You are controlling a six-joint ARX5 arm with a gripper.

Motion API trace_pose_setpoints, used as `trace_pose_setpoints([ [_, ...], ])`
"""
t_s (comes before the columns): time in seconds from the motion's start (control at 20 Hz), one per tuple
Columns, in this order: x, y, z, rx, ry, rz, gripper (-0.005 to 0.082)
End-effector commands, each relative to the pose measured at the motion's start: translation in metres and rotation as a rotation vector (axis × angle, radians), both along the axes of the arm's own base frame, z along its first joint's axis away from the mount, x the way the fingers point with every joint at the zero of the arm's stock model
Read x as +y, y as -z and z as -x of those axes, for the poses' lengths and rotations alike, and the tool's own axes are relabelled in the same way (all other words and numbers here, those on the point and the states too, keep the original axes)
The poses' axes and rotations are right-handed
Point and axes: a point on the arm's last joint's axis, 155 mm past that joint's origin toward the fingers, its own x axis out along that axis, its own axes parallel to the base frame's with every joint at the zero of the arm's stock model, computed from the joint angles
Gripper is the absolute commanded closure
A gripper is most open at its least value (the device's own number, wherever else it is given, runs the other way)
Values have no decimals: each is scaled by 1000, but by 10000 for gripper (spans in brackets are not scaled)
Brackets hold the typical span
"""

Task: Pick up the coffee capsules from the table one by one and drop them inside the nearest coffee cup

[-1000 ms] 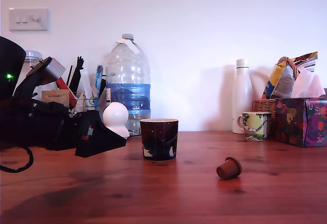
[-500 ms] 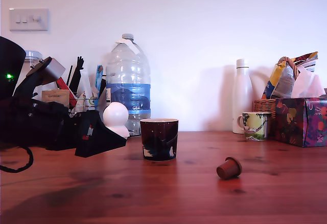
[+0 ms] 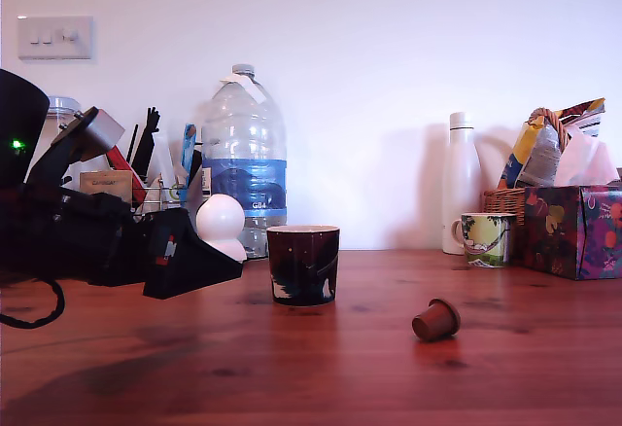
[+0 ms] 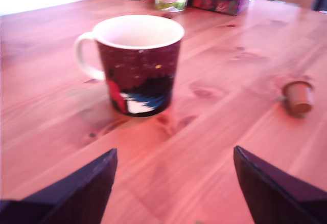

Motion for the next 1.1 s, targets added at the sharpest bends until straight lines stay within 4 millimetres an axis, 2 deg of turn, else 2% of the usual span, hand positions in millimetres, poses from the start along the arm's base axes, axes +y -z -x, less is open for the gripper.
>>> trace_pose_setpoints([
  [0.0, -9, -15, 3, -34, 33, 20, 111],
  [0.2, -23, -26, 15, -52, 89, 36, 151],
  [0.7, -88, -16, 86, 8, 326, 14, 151],
  [0.85, -95, -12, 94, 15, 331, -4, 151],
  [1.05, -96, -11, 92, 9, 309, -13, 151],
])
